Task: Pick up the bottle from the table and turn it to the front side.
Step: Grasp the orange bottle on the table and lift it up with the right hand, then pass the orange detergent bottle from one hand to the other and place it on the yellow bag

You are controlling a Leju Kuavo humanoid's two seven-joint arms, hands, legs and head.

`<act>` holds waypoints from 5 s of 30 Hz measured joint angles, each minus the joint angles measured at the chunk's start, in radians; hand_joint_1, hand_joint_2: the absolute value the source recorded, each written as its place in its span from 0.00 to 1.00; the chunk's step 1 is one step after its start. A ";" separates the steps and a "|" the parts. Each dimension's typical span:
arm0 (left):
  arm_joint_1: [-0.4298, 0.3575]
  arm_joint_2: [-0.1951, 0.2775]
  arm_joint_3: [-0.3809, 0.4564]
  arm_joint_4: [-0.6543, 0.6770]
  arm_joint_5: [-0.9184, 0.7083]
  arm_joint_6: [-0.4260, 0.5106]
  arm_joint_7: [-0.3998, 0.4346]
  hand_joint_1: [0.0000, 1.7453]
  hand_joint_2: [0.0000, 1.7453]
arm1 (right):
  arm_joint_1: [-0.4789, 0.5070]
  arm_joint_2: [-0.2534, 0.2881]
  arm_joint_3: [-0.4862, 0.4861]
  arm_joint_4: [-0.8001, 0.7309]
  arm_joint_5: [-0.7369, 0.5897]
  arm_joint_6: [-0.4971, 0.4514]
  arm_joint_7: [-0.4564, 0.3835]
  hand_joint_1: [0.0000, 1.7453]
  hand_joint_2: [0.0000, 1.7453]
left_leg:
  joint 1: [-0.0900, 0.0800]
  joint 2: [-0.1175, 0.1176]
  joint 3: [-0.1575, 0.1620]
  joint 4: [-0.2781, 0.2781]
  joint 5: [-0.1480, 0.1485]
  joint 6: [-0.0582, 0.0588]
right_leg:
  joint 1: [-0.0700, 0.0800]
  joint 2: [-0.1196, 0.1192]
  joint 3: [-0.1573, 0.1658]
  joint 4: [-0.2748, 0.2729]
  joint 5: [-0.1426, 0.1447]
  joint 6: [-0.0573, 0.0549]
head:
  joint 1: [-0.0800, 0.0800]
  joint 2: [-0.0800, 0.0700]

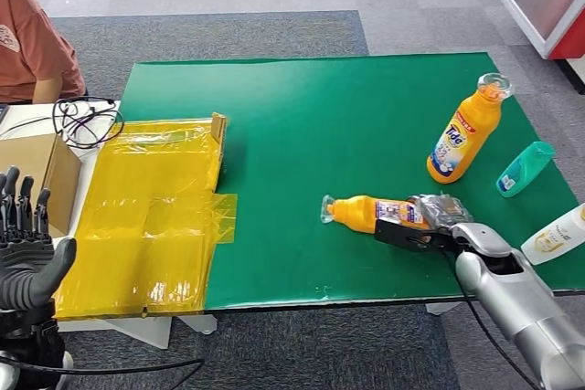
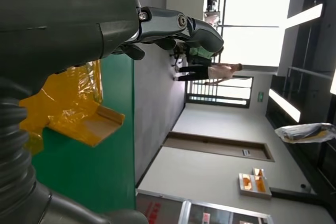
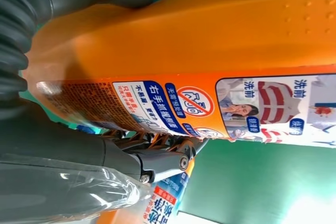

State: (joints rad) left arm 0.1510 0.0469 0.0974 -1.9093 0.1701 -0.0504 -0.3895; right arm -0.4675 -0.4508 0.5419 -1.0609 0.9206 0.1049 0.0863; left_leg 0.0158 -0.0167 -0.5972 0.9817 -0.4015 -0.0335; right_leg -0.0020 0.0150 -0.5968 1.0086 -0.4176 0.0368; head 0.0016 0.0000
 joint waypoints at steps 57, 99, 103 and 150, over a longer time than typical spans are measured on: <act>-0.405 0.066 -0.225 0.453 -0.098 0.025 0.026 0.00 1.00 | 0.049 0.329 -0.185 -0.355 -0.927 -0.023 -0.313 1.00 1.00 | 0.000 0.000 -0.001 0.000 0.002 0.000 | 0.000 0.000 -0.001 0.001 0.001 -0.001 | 0.000 0.000; -0.784 0.080 -0.527 0.572 -0.171 -0.219 0.273 0.00 1.00 | 0.016 0.418 -0.041 -0.173 -0.855 -0.011 -0.306 1.00 1.00 | 0.000 0.000 -0.002 0.000 0.003 -0.001 | 0.000 0.000 -0.002 0.001 0.002 -0.001 | 0.000 0.000; -0.798 0.060 -0.546 0.573 -0.151 -0.217 0.287 0.00 1.00 | 0.002 0.425 -0.030 -0.161 -0.840 -0.027 -0.306 1.00 1.00 | 0.000 0.000 -0.002 0.000 0.003 -0.001 | 0.000 0.000 -0.002 0.001 0.002 -0.001 | 0.000 0.000; -0.802 -0.005 -0.680 0.541 -0.105 -0.084 0.370 0.00 1.00 | -0.028 0.452 0.013 -0.201 -0.783 -0.114 -0.314 1.00 1.00 | 0.000 0.000 -0.002 0.000 0.003 -0.001 | 0.000 0.000 -0.003 0.001 0.002 0.000 | 0.000 0.000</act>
State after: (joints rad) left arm -0.6509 0.0419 -0.5823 -1.3680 0.0651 -0.1342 -0.0192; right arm -0.4957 0.0015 0.5545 -1.2619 0.1380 -0.0091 -0.2281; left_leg 0.0159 -0.0167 -0.5991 0.9819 -0.3980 -0.0344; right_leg -0.0019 0.0152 -0.5994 1.0098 -0.4156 0.0363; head 0.0016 0.0000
